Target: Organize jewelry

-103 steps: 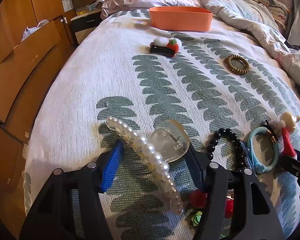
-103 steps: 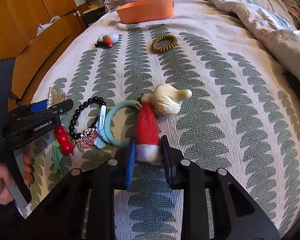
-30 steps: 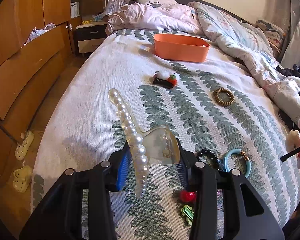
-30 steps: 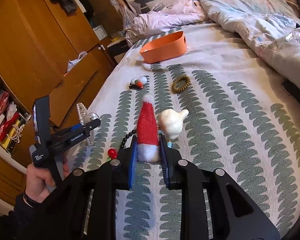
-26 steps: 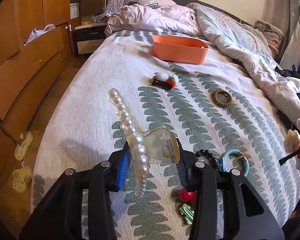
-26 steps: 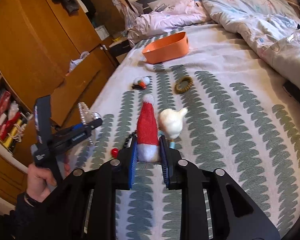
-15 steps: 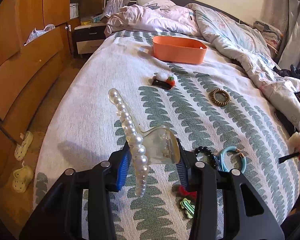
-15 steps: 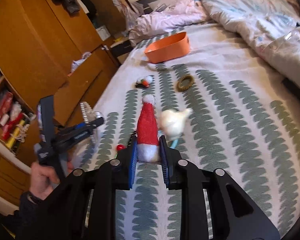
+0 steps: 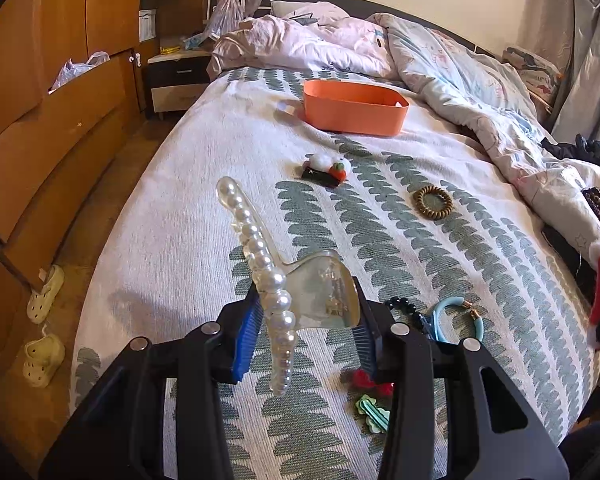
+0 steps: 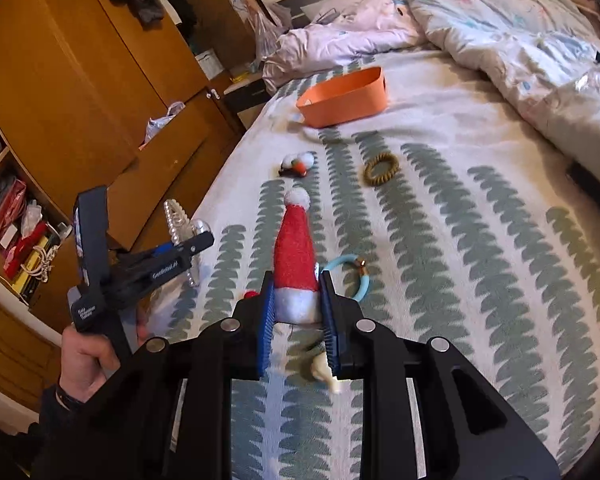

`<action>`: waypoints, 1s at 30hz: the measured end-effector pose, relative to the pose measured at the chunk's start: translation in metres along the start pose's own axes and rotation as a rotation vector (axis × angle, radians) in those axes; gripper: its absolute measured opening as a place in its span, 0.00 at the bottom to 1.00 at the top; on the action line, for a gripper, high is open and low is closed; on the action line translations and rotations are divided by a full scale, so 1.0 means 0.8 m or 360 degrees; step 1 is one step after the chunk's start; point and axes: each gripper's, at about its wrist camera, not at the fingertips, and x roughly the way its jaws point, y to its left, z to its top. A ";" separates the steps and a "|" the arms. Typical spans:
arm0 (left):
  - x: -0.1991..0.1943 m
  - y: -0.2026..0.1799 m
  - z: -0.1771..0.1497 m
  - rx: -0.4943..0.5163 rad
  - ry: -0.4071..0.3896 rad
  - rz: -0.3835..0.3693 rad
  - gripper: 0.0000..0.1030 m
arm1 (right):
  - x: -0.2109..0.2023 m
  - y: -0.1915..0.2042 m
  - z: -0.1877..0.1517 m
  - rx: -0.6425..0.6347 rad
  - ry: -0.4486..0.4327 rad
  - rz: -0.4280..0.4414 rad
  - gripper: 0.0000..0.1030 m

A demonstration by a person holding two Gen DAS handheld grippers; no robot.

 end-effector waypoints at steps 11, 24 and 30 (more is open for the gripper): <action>-0.006 -0.011 0.026 0.0033 -0.0026 -0.0037 0.40 | 0.009 0.006 0.039 -0.0054 -0.0010 -0.0028 0.22; 0.024 -0.019 0.099 0.0095 -0.0067 0.0008 0.40 | 0.072 -0.007 0.140 -0.0152 0.0022 -0.0137 0.22; 0.074 -0.023 0.117 0.0082 -0.0008 0.0016 0.40 | 0.127 -0.032 0.170 -0.0138 0.0083 -0.0177 0.22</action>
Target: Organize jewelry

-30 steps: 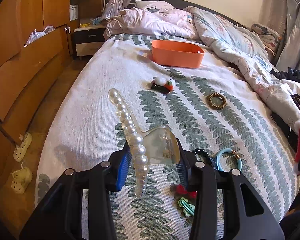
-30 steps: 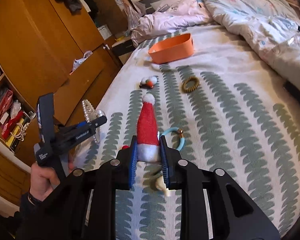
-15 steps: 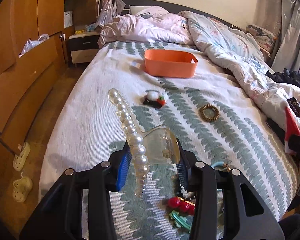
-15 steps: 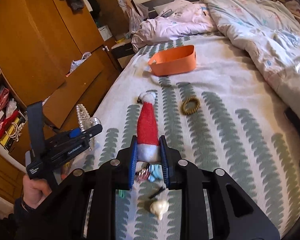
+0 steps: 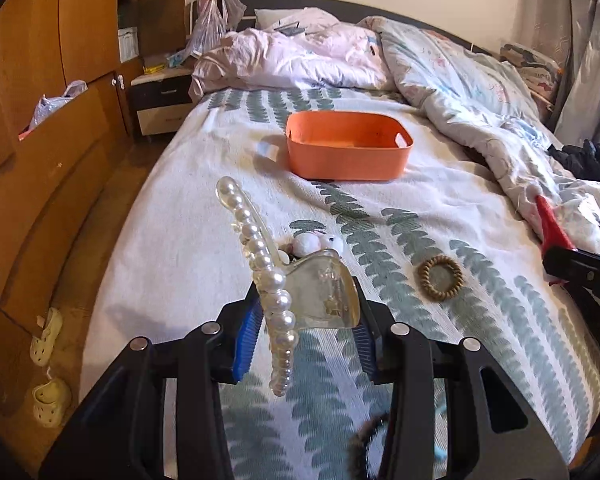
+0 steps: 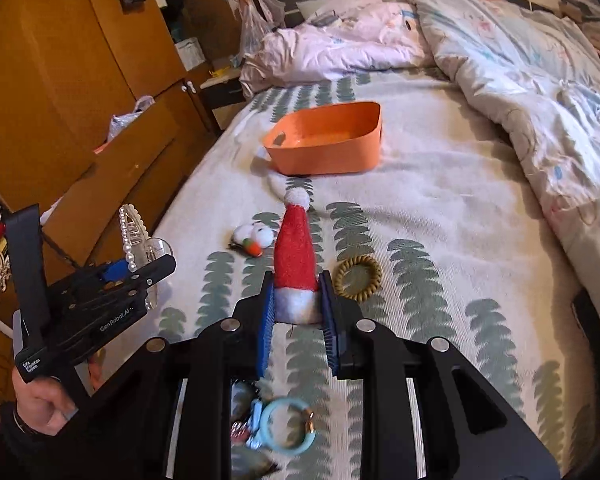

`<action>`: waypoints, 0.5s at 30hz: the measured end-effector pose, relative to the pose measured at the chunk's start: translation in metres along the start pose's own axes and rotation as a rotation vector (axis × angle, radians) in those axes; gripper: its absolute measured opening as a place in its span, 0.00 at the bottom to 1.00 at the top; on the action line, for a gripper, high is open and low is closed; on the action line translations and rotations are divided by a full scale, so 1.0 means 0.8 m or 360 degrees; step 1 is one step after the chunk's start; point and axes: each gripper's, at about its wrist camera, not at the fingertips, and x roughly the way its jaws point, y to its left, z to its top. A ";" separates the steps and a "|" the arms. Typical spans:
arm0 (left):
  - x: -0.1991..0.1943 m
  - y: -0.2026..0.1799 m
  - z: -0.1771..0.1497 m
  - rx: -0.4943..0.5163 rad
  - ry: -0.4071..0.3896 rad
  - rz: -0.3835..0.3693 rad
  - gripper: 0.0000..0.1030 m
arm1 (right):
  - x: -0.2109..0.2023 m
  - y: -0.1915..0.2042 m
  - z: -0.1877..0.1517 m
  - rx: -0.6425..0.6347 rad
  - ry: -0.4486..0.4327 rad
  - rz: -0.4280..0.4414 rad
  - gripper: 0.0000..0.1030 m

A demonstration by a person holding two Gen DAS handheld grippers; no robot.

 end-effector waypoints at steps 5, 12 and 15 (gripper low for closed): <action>0.038 0.001 0.011 -0.0014 0.0028 -0.0008 0.40 | 0.042 -0.011 0.004 -0.0020 0.0062 -0.0052 0.22; 0.069 0.001 0.020 -0.0012 0.0039 -0.0008 0.40 | 0.082 -0.027 0.011 -0.0027 0.0118 -0.0101 0.22; 0.081 0.001 0.018 -0.0001 0.0058 -0.0013 0.40 | 0.098 -0.033 0.011 -0.0033 0.0148 -0.0119 0.22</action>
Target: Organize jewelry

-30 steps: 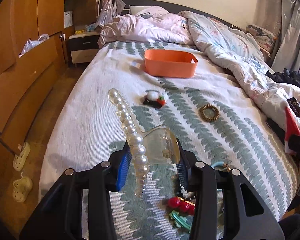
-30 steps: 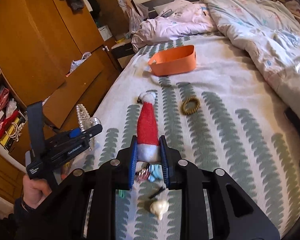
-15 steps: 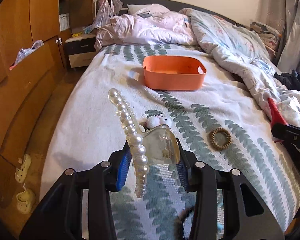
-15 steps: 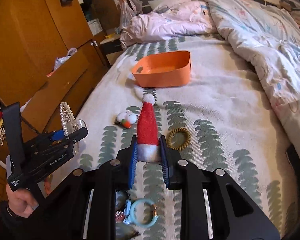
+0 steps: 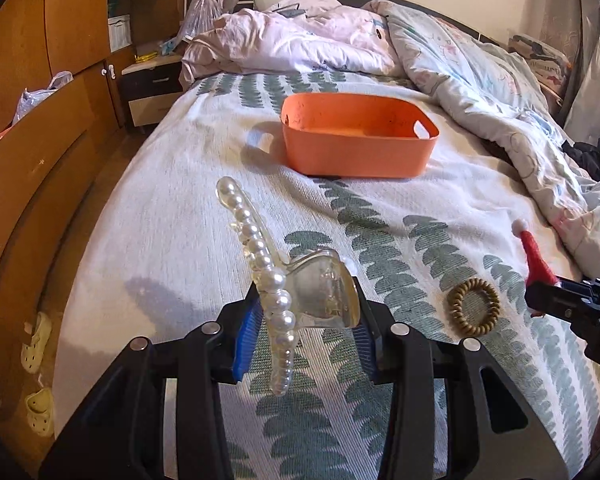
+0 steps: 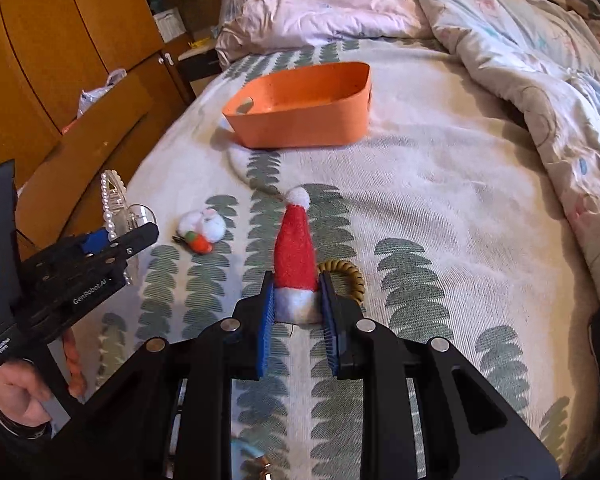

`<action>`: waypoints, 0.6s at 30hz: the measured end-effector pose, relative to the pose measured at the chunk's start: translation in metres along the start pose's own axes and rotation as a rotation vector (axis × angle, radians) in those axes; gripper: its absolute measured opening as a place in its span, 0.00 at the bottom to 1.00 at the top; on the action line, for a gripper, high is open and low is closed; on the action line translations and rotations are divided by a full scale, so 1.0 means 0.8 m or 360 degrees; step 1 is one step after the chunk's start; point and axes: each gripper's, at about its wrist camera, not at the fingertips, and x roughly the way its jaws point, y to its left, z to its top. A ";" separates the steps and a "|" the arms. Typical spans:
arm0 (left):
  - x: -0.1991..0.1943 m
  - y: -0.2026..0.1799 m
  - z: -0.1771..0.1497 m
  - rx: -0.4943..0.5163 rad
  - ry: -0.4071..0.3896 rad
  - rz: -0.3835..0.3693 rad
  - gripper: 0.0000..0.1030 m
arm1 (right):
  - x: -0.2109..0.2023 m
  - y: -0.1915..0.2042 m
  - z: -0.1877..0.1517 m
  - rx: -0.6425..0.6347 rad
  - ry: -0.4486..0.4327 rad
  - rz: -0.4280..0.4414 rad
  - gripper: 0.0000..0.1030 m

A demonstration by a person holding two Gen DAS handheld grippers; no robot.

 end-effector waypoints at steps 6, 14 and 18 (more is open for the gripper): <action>0.023 0.003 -0.006 0.0009 0.0048 0.0005 0.40 | 0.023 -0.011 -0.003 0.0016 0.0034 -0.0013 0.22; 0.017 0.003 -0.002 0.0038 -0.0013 0.0051 0.42 | 0.026 -0.014 -0.002 0.0017 0.0025 -0.0033 0.24; 0.018 0.008 0.000 0.0016 -0.0010 0.0049 0.42 | 0.029 -0.014 -0.002 0.0012 0.0036 -0.0039 0.25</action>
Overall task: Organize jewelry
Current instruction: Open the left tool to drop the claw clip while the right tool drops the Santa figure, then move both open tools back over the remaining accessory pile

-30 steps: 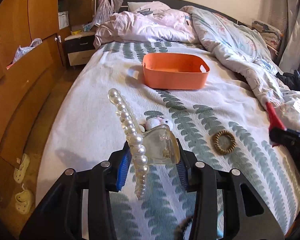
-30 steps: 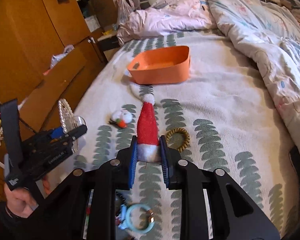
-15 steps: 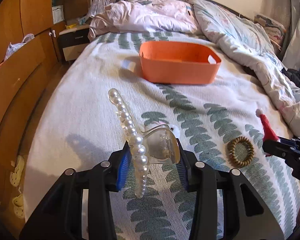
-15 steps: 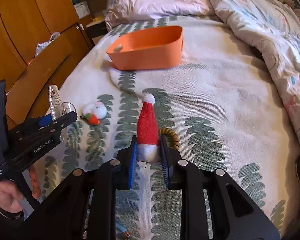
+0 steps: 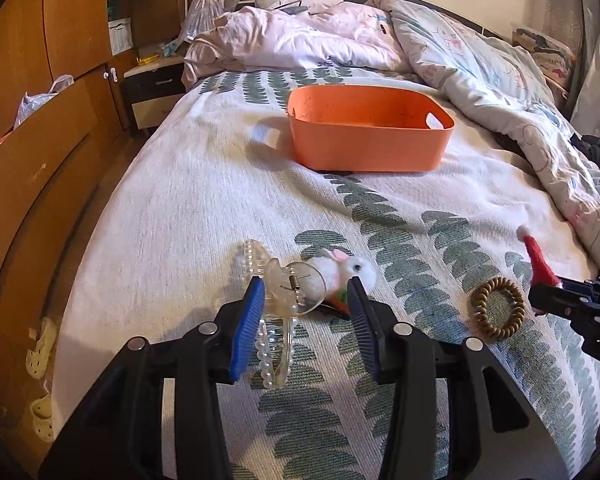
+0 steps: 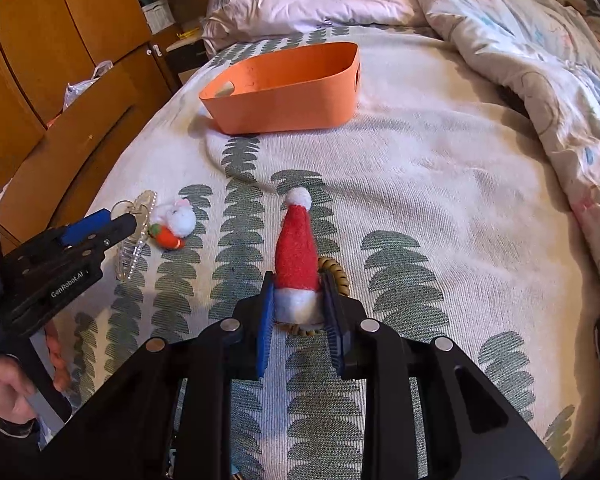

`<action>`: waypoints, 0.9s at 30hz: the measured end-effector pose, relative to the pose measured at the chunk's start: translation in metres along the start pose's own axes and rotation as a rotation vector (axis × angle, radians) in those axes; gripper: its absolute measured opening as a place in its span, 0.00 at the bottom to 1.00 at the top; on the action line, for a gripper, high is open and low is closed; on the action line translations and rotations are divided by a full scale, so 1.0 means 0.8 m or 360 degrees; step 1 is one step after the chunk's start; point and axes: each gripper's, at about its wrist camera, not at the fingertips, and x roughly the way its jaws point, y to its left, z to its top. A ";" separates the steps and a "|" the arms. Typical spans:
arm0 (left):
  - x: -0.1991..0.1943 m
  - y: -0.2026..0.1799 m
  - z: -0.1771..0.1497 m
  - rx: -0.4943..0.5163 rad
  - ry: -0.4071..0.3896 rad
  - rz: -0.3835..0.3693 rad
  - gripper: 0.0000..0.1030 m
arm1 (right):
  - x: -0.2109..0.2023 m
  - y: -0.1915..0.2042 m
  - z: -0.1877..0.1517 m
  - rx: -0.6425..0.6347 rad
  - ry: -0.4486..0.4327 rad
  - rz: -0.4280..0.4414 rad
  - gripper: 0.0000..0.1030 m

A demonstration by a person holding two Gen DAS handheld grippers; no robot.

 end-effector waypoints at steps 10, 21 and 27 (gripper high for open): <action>-0.016 0.006 0.005 -0.0060 -0.0042 -0.0027 0.60 | -0.010 -0.007 0.003 0.0035 -0.0050 -0.0015 0.63; -0.061 0.019 0.005 -0.0113 -0.0082 0.0000 0.73 | -0.069 0.018 0.007 -0.0030 -0.0194 0.0018 0.63; -0.106 0.025 -0.011 -0.0154 -0.0130 0.0002 0.79 | -0.117 0.026 -0.008 -0.0033 -0.0285 0.0059 0.64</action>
